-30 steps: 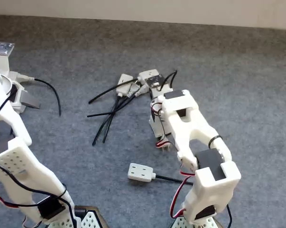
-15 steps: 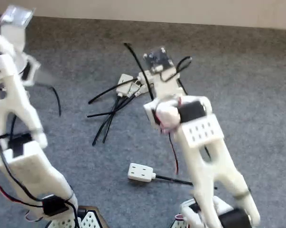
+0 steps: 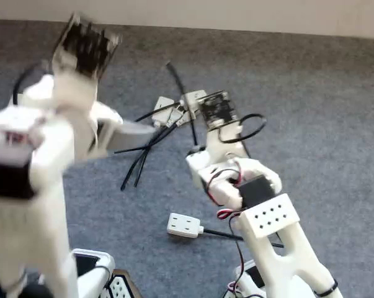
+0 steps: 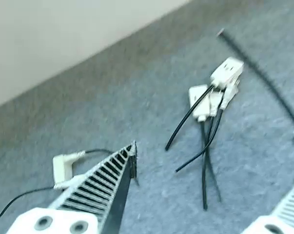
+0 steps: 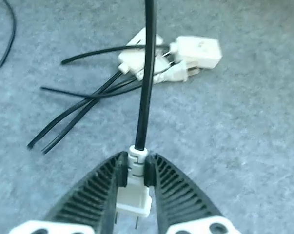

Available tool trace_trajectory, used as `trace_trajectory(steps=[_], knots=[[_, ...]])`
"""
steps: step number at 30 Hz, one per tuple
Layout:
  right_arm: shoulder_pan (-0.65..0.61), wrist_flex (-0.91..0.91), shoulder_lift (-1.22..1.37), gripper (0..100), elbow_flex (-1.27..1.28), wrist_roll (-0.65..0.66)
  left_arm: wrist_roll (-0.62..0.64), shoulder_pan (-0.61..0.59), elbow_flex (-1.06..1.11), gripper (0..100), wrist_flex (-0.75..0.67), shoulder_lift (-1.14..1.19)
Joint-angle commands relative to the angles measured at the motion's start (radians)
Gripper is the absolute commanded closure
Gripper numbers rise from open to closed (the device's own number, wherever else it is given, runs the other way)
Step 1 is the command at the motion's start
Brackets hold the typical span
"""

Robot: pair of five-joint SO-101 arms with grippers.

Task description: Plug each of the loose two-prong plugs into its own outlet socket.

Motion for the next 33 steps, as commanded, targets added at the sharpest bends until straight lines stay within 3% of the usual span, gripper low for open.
trace_trajectory(steps=[1,8,11,15,24,33], knots=[[-0.042,0.053,0.019,99.3,-0.101,-0.041,0.043,0.033,0.532,54,-0.258,-0.375],[-0.058,0.033,0.036,99.3,-0.131,-0.086,0.044,0.027,1.283,54,-0.542,-0.946],[-0.156,0.036,0.035,99.3,-0.137,-0.091,0.071,0.025,1.463,54,-0.585,-1.135],[-0.271,0.054,0.081,99.3,-0.186,-0.092,0.132,0.027,1.583,54,-0.585,-1.264],[-0.283,0.033,0.242,99.3,-0.374,-0.129,0.123,0.001,1.715,54,-0.643,-1.283],[-0.358,0.285,0.243,99.3,-0.529,-0.124,0.123,-0.038,1.756,54,-0.697,-1.282]])
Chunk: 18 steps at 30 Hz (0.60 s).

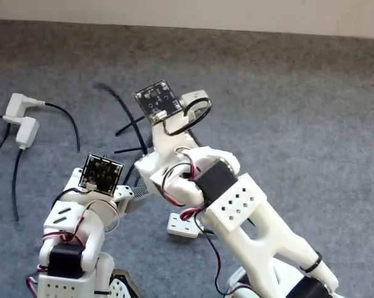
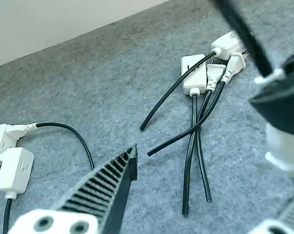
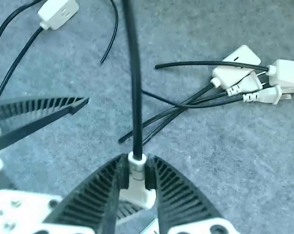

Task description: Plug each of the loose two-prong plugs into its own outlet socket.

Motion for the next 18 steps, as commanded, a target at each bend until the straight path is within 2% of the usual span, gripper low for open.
trace_trajectory(steps=[1,6,12,18], knots=[[-0.041,0.058,-0.015,99.3,-0.076,0.012,0.005,-0.018,-0.002,54,-0.023,-0.007],[-0.027,0.102,-0.004,99.3,-0.076,0.049,0.005,-0.019,-0.002,54,-0.023,-0.007],[0.082,0.193,-0.005,99.3,-0.074,0.106,0.005,-0.021,-0.002,54,-0.023,-0.007],[0.127,0.271,-0.015,99.3,-0.074,0.109,0.005,-0.021,-0.002,54,-0.023,-0.007]])
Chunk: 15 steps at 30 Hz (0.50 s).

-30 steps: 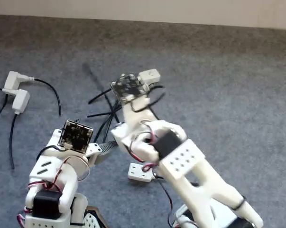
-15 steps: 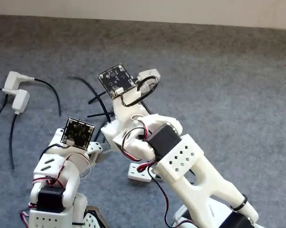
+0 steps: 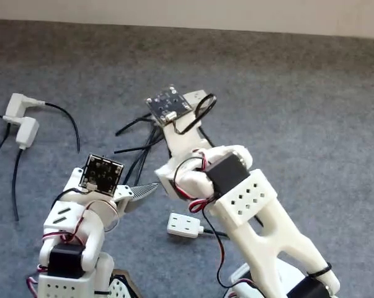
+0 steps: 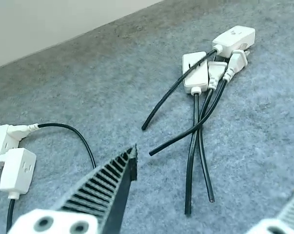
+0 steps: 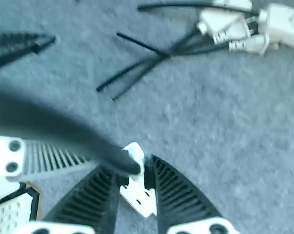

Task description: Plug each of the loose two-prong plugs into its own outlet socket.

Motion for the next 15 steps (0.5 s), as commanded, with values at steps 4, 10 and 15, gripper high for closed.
trace_trajectory(steps=[4,10,15], knots=[[0.035,0.027,-0.015,99.3,0.008,0.014,0.006,-0.018,-0.005,54,-0.021,-0.008],[0.09,-0.047,-0.016,99.3,0.206,0.052,0.032,-0.128,0.008,54,-0.077,-0.008],[0.039,-0.249,-0.107,99.3,0.449,0.051,0.124,-0.265,0.028,55,-0.144,-0.008]])
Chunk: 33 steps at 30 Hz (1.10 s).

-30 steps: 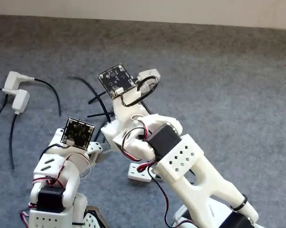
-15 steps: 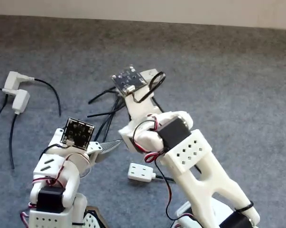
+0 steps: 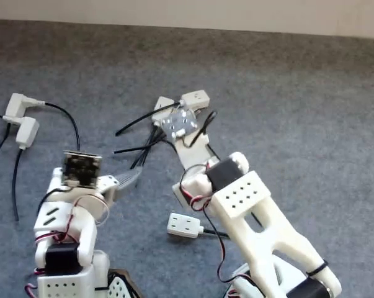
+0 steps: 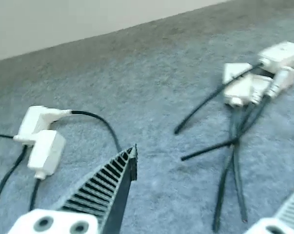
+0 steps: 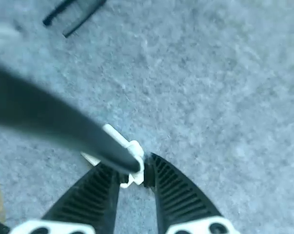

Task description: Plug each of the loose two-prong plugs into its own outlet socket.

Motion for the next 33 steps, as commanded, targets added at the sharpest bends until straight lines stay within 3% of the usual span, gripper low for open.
trace_trajectory(steps=[1,9,16,20,23,28,33], knots=[[-0.041,-0.147,-0.137,99.3,0.137,0.014,0.086,-0.139,0.001,56,-0.06,-0.008],[-0.077,-0.173,-0.449,99.3,0.325,0.078,0.112,-0.177,0.005,60,-0.081,-0.008],[-0.151,-0.058,-0.463,99.3,0.242,0.233,0.109,-0.165,0.008,61,-0.08,-0.008],[-0.274,-0.018,-0.463,99.3,0.232,0.279,0.107,-0.156,0.01,61,-0.078,-0.008],[-0.289,-0.016,-0.463,99.3,0.232,0.279,0.107,-0.154,0.007,61,-0.078,-0.007],[-0.156,-0.047,-0.463,99.3,0.228,0.178,0.054,-0.077,-0.05,61,0.009,0.005],[0.186,-0.12,-0.463,99.3,0.236,0.023,-0.018,-0.015,-0.162,61,0.072,0.237]])
